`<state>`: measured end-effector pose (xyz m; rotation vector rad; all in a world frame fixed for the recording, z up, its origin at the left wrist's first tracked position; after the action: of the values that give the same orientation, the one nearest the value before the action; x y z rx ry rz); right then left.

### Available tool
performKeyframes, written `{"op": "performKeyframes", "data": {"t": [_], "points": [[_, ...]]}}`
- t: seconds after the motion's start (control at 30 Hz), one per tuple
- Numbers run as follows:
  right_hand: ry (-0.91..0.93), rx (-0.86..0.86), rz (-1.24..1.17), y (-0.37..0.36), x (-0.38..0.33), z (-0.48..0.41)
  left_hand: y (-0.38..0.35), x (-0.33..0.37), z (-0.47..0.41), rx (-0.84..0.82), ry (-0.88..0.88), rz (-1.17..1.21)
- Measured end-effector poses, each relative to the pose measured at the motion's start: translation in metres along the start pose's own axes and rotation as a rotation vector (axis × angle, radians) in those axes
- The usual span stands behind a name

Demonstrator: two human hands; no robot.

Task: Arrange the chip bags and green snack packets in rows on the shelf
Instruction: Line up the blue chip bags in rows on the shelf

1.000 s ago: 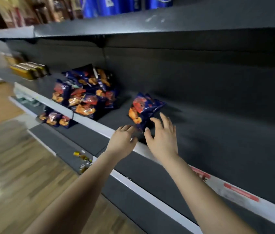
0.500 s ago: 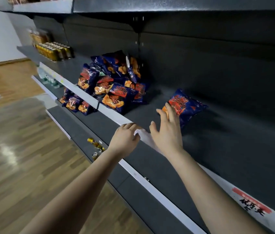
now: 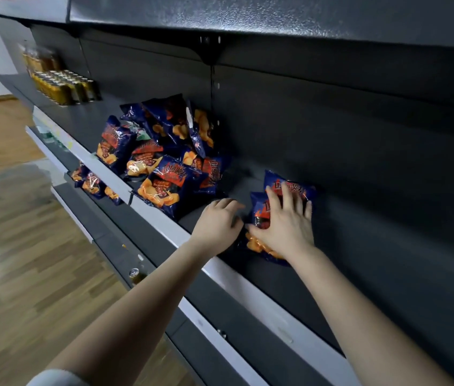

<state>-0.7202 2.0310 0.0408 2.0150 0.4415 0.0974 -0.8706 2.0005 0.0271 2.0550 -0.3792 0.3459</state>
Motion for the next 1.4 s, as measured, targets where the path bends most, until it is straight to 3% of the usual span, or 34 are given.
{"op": "performKeyframes", "data": {"t": [0.17,0.47,0.73,0.97,1.2,1.4], "points": [[0.048,-0.008,0.058,-0.015,0.000,0.003,-0.016,-0.009,-0.013,-0.025,-0.001,0.046],[-0.065,0.082,0.083,-0.021,-0.005,0.009,-0.034,-0.012,-0.027,-0.074,-0.008,0.210],[-0.485,0.100,-0.065,-0.024,-0.026,0.033,-0.036,-0.013,-0.021,-0.138,-0.093,0.179],[-0.791,0.194,0.035,-0.009,-0.025,0.061,-0.035,-0.015,-0.020,-0.160,-0.193,0.171],[-0.884,0.175,0.104,0.016,-0.008,0.091,-0.034,0.001,-0.019,-0.083,-0.351,0.199],[-0.965,0.382,0.143,0.043,0.015,0.125,-0.037,0.048,-0.005,-0.128,-0.485,0.284]]}}
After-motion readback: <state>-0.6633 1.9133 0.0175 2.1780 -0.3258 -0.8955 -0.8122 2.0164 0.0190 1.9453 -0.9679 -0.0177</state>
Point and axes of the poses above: each hand's wrist, its own z-axis away from the middle knuckle, its own y-axis out of the back of the hand, x = y × z, the point moved 2 cm from there along -z, towards the middle knuckle, and after that the axes turned 14 degrees about x, right-handed, at the moved point
